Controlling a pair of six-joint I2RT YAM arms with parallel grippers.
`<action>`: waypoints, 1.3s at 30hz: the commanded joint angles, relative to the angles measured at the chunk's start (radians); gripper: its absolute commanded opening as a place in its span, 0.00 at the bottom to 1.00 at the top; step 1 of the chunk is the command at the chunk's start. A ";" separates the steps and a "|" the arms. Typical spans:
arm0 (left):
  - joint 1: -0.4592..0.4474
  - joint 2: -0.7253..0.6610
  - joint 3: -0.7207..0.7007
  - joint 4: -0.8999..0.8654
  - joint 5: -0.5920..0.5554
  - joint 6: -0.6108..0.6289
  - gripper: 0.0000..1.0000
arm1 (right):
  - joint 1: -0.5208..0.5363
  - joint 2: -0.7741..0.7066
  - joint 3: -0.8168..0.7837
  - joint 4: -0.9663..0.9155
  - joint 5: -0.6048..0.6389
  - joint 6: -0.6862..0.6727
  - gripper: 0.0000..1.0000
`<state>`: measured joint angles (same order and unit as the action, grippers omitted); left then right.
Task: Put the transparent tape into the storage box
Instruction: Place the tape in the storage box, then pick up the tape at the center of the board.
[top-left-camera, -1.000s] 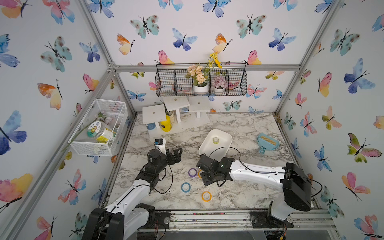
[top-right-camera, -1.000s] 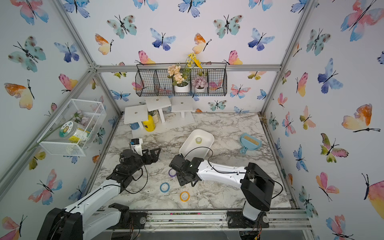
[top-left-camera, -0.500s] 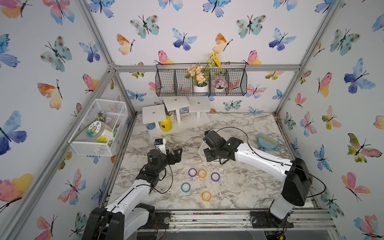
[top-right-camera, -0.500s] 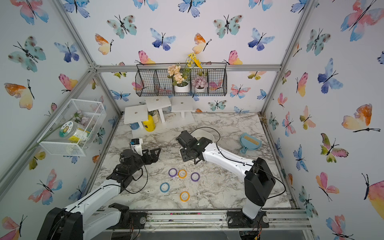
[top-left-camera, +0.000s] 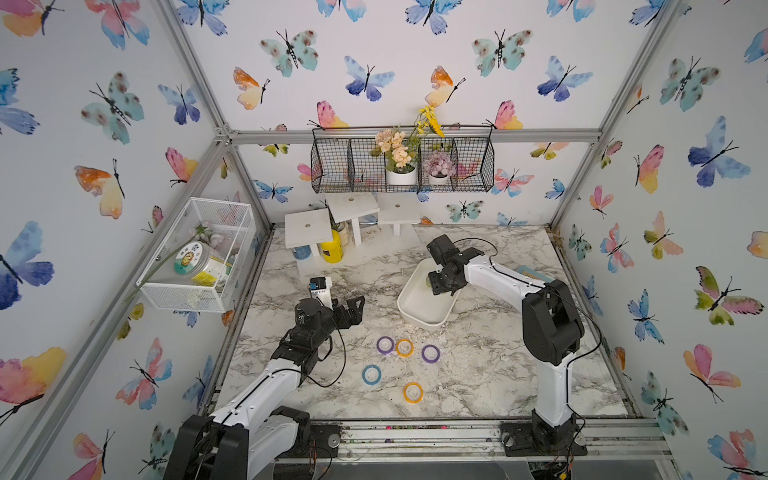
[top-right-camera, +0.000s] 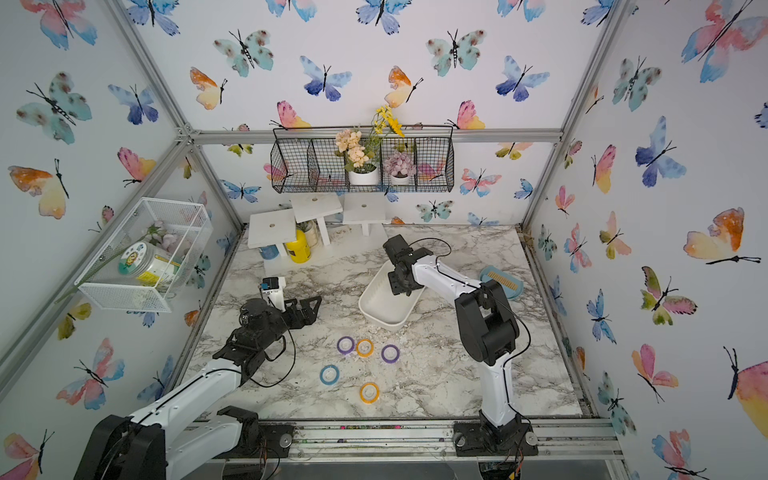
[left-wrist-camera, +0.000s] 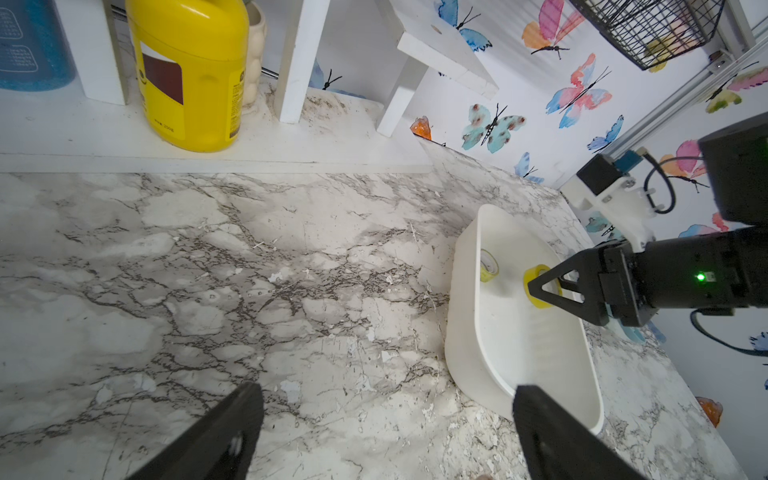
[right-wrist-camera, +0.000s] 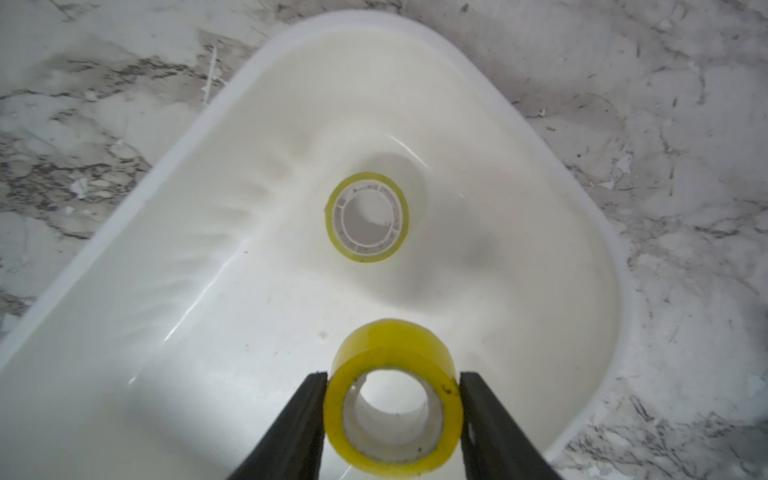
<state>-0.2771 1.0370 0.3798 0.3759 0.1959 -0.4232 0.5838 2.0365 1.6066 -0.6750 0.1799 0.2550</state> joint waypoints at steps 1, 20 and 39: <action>-0.004 -0.005 0.014 -0.010 -0.016 0.004 0.99 | -0.022 0.012 0.037 -0.002 -0.018 -0.037 0.51; -0.004 -0.011 0.014 -0.011 -0.015 0.004 0.99 | -0.045 0.130 0.101 -0.034 -0.018 -0.061 0.54; -0.004 -0.040 0.071 -0.129 -0.009 0.035 0.99 | -0.045 -0.214 -0.099 0.089 -0.115 -0.062 0.72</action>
<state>-0.2771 1.0142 0.3954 0.3210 0.1959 -0.4175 0.5426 1.9526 1.5799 -0.6586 0.1078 0.1970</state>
